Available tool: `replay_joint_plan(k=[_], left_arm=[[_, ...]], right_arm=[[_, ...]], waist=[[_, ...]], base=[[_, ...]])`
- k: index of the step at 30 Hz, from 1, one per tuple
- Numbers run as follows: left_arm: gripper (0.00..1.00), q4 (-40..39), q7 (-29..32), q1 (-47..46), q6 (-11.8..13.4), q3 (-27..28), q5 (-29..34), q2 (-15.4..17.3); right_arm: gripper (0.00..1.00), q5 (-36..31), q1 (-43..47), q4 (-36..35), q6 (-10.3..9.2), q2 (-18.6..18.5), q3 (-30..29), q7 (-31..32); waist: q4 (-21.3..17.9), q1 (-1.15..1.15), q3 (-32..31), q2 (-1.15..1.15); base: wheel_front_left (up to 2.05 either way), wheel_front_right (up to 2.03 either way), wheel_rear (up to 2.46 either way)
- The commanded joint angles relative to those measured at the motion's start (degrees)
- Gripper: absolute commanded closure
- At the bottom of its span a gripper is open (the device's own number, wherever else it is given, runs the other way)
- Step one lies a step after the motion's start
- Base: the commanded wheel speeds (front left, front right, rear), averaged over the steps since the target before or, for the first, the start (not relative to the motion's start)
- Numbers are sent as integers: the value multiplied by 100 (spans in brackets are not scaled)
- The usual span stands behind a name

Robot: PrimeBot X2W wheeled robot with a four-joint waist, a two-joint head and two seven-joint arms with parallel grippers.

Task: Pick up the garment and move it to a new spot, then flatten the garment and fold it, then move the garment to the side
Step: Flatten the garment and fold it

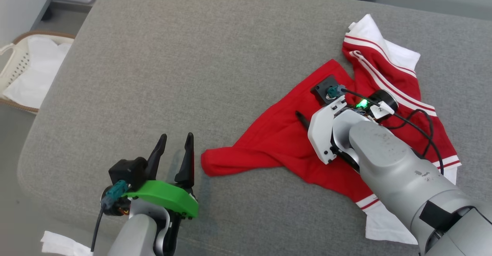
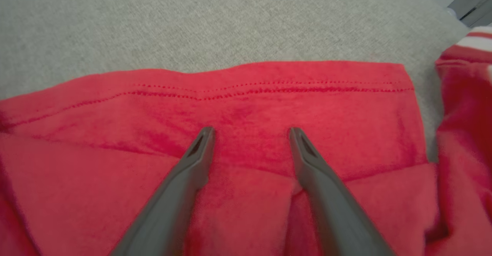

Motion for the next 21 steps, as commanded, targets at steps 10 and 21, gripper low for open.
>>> replay_joint_plan(k=[10, 21], left_arm=[[0, -38, -3, -162, -13, 70, -70, 2], [0, -11, -3, -16, -13, 165, -24, 4]], right_arm=[[100, -118, -288, 456, -4, -29, -38, -317], [100, -1023, -922, -230, -8, -64, -1292, -1584]], waist=[[146, 0, 264, 0], [-119, 0, 120, 0]], base=[[0, 0, 0], [0, 0, 0]])
